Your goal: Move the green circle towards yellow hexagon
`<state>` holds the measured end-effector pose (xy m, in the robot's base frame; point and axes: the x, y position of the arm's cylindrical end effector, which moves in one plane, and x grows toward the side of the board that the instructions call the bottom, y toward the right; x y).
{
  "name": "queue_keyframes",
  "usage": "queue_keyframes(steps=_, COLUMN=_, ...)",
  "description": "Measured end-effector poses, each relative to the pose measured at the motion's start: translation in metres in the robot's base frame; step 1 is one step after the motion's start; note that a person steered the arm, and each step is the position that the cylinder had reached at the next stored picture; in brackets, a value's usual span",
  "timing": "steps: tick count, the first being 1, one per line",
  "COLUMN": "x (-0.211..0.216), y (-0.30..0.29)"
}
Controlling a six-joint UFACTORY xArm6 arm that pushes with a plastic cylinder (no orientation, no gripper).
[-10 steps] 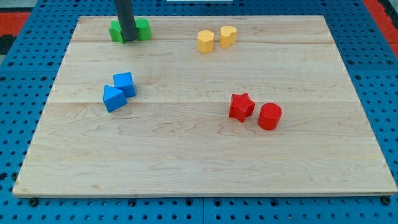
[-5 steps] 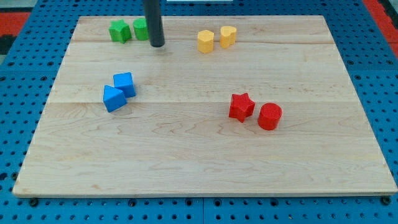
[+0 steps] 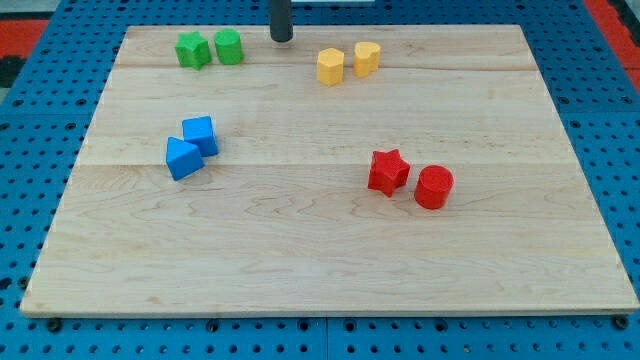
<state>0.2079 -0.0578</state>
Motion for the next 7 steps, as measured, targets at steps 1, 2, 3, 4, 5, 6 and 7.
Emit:
queue_keyframes(steps=1, x=-0.016, y=-0.018)
queue_keyframes(steps=2, x=-0.015, y=-0.02)
queue_keyframes(steps=3, x=-0.015, y=-0.037)
queue_keyframes(steps=4, x=-0.015, y=-0.07)
queue_keyframes(steps=5, x=-0.015, y=-0.07)
queue_keyframes(steps=6, x=-0.015, y=-0.087)
queue_keyframes(steps=7, x=-0.016, y=-0.105)
